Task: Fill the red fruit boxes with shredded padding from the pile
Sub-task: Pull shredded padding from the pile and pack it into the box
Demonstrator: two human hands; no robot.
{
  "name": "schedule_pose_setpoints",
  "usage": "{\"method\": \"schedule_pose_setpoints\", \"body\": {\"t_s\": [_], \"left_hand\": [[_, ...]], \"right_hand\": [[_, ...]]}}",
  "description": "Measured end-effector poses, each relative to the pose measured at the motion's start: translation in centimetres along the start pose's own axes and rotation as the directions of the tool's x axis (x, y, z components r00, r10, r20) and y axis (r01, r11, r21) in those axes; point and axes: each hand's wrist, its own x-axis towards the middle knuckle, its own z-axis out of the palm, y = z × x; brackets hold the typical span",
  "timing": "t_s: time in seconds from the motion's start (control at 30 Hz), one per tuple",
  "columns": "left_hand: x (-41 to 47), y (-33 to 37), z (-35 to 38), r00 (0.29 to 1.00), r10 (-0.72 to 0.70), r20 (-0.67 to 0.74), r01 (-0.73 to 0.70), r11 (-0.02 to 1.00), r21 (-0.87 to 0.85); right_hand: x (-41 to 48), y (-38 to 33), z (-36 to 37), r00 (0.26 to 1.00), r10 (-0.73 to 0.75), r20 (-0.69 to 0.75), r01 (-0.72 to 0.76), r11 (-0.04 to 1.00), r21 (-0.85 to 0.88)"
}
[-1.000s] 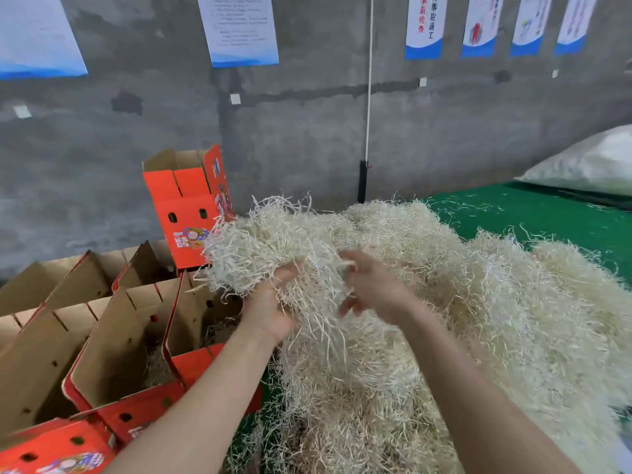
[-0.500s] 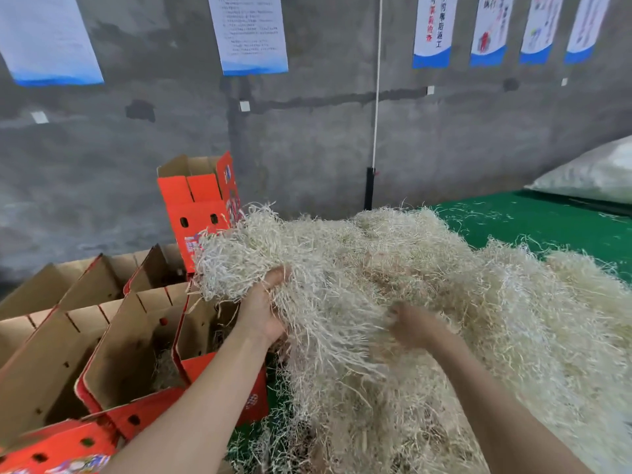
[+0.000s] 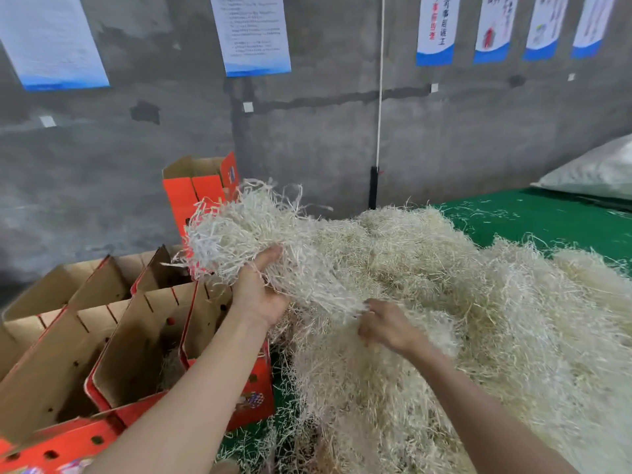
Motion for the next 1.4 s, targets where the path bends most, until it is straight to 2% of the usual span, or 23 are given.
{"method": "schedule_pose_setpoints", "body": {"t_s": [0.1,0.17,0.3,0.43,0.57,0.73,0.87,0.93,1.03,1.07,1.1,1.2,1.3,1.4], "left_hand": [[-0.7,-0.7,-0.2,0.997,-0.047,-0.058,0.050,0.997,0.051],[-1.2,-1.5,0.0,0.994,-0.083,-0.076,0.090,0.992,0.088],[-1.5,-2.2,0.2,0.992,-0.110,-0.062,0.116,0.989,0.090],[-1.1,-1.0,-0.5,0.991,-0.130,-0.022,0.132,0.980,0.151],[-0.8,1.3,-1.6,0.996,-0.087,-0.022,0.089,0.941,0.328],[-0.4,2.4,-2.2,0.991,-0.127,0.052,0.103,0.936,0.338],[-0.3,2.5,-2.3,0.979,-0.176,0.101,0.136,0.939,0.317],[-0.7,2.3,-1.9,0.973,-0.188,0.135,0.137,0.937,0.322],[-0.9,2.1,-1.6,0.975,-0.168,0.145,0.122,0.953,0.279],[-1.0,2.0,-1.3,0.974,-0.146,0.174,0.101,0.964,0.247],[-1.1,1.9,-1.0,0.971,-0.113,0.211,0.070,0.977,0.204],[-0.8,2.5,0.0,0.966,0.001,0.258,-0.021,0.997,0.077],[-0.2,3.4,0.3,0.972,0.028,0.232,-0.052,0.993,0.101],[-0.3,2.4,0.4,0.994,0.019,0.111,-0.040,0.981,0.191]], "right_hand": [[0.0,3.7,-0.6,0.997,0.021,-0.070,-0.040,0.960,-0.276],[-0.1,5.8,-0.3,0.994,0.053,-0.090,-0.085,0.912,-0.402],[-0.5,7.0,-1.4,0.990,0.046,-0.133,-0.093,0.921,-0.378],[-0.9,7.6,-2.1,0.995,0.032,-0.096,-0.065,0.931,-0.360],[-1.7,8.4,-2.8,0.989,0.117,-0.088,-0.141,0.919,-0.368],[-1.8,5.4,-3.8,0.972,0.189,0.142,-0.139,0.943,-0.302],[-2.2,-1.1,-7.1,0.975,0.090,0.201,0.002,0.909,-0.416],[-2.4,-4.4,-7.9,0.986,-0.001,0.168,0.052,0.954,-0.297],[-2.1,-7.0,-5.4,0.990,-0.112,0.085,0.103,0.989,0.109],[-1.9,-7.2,-3.7,0.989,-0.118,0.087,0.102,0.980,0.170],[-1.5,-7.2,-1.9,0.990,-0.119,0.072,0.109,0.985,0.132],[0.1,-4.1,2.0,0.998,-0.053,0.019,0.055,0.992,-0.112],[0.5,1.8,3.6,0.994,0.104,-0.026,-0.107,0.935,-0.339],[0.6,6.1,3.7,0.959,0.278,-0.047,-0.280,0.921,-0.272]]}}
